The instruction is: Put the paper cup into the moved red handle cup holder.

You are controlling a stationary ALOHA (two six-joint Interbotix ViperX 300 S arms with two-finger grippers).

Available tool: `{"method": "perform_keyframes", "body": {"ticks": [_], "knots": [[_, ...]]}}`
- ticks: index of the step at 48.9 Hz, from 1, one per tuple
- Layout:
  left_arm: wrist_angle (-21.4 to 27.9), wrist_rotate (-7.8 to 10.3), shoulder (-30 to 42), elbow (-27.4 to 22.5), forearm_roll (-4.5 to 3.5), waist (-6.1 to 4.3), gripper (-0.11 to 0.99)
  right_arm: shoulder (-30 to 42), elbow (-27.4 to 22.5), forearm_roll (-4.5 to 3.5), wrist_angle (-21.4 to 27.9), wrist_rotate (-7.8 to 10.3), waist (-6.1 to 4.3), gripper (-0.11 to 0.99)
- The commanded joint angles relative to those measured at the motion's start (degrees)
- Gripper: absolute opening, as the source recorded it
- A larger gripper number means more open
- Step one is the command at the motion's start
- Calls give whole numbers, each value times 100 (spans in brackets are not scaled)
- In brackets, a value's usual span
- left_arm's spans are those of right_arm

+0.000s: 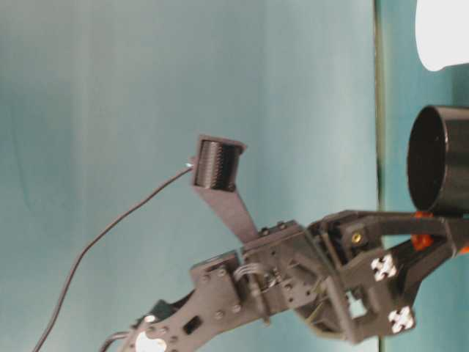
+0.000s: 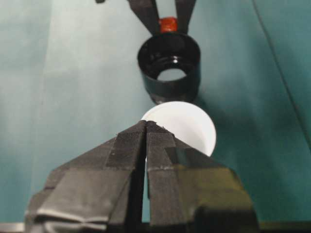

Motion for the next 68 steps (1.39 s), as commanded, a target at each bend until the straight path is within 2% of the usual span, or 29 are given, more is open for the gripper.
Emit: {"method": "perform_keyframes", "body": {"ticks": [1, 21, 35, 57, 59, 68], "knots": [[-105, 9, 9, -26, 18, 9, 27, 26, -132, 9, -35, 44, 0, -10], [-105, 9, 35, 185, 18, -9, 27, 26, -132, 9, -35, 35, 0, -10], [-387, -9, 35, 193, 18, -9, 27, 26, -132, 9, -35, 35, 0, -10], [-527, -44, 26, 193, 9, -18, 28, 18, -132, 9, 9, 35, 0, -10], [-554, -35, 35, 193, 18, -26, 35, 26, -123, 9, 9, 35, 0, -10], [-554, -35, 26, 220, 18, -35, 90, 9, -132, 9, 18, 35, 9, -10]]}}
